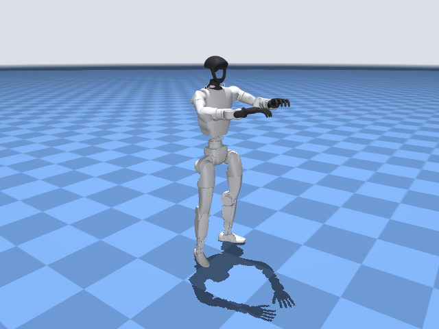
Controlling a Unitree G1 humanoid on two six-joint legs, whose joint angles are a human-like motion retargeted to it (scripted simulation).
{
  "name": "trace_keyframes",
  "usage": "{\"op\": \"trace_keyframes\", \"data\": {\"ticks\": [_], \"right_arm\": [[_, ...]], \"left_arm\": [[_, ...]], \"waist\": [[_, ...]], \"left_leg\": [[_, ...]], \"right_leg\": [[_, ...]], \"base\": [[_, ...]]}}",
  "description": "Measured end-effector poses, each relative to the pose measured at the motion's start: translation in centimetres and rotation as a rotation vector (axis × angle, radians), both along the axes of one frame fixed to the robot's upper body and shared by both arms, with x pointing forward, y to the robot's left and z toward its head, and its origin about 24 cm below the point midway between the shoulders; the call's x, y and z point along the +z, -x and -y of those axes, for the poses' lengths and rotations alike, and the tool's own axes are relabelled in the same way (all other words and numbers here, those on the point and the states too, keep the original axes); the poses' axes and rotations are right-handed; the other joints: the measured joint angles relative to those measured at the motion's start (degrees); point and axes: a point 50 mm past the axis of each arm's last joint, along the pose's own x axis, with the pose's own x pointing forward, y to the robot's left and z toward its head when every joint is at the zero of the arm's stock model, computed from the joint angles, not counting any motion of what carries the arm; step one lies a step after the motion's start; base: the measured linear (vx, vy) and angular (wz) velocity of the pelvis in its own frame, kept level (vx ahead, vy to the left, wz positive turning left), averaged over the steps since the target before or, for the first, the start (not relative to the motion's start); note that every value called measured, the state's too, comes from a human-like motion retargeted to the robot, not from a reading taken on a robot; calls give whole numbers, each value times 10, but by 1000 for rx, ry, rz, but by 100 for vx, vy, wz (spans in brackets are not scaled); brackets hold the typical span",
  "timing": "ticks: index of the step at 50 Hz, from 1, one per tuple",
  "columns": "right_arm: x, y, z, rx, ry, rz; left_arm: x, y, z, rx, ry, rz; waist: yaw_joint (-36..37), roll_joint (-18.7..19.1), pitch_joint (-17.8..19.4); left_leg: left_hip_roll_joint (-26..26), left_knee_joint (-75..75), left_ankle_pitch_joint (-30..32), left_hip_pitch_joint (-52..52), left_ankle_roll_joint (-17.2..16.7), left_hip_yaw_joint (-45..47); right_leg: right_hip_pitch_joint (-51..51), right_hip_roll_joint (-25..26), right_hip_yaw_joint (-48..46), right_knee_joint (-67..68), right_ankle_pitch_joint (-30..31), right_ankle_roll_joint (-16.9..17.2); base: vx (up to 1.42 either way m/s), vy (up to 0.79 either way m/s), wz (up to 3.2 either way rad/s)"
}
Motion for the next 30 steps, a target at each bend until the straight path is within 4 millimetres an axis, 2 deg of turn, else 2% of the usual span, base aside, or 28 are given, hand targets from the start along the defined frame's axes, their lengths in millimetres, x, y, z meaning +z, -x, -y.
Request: {"op": "trace_keyframes", "data": {"ticks": [4,7,10,13,17,20,23,27,30], "right_arm": [[16,5,-4,30,-89,104],[34,11,-8,66,-162,180],[38,12,-13,85,-171,182],[23,8,-17,77,-106,108],[-7,1,-24,60,-7,-23],[-16,-1,-29,57,6,-51],[-1,0,-33,69,-62,27],[32,5,-37,104,-190,161],[46,8,-42,129,-232,198]], "left_arm": [[1,0,-14,35,35,9],[-14,-1,-19,37,-54,-66],[-28,0,-24,36,-171,-144],[-24,-1,-31,62,-199,-134],[3,0,-44,111,-116,-22],[21,2,-51,134,-39,50],[22,2,-55,142,-26,51],[-1,0,-55,130,-140,-69],[-15,-1,-53,120,-234,-147]], "waist": [[22,-4,-3],[39,-9,-5],[58,-16,-8],[77,-24,-10],[102,-33,-12],[119,-38,-14],[135,-42,-15],[154,-50,-17],[168,-57,-19]], "left_leg": [[-6,-6,2,-3,-4,-25],[-10,-9,3,-6,-7,-42],[-13,-12,4,-9,-10,-58],[-17,-15,4,-12,-13,-74],[-21,-21,5,-15,-16,-96],[-26,-25,6,-18,-19,-114],[-31,-31,9,-20,-21,-133],[-39,-40,13,-24,-24,-159],[-45,-48,17,-27,-27,-179]], "right_leg": [[9,-7,-24,3,-3,-3],[15,-12,-41,6,-5,-5],[19,-17,-58,10,-7,-8],[23,-22,-73,15,-10,-11],[27,-28,-94,26,-14,-15],[30,-34,-111,36,-18,-17],[33,-41,-130,46,-22,-18],[37,-51,-156,59,-27,-21],[41,-59,-176,69,-31,-24]], "base": [[1,8,59],[2,8,55],[2,8,52],[3,8,51],[3,8,52],[4,8,56],[4,9,60],[4,9,63],[5,9,63]]}}
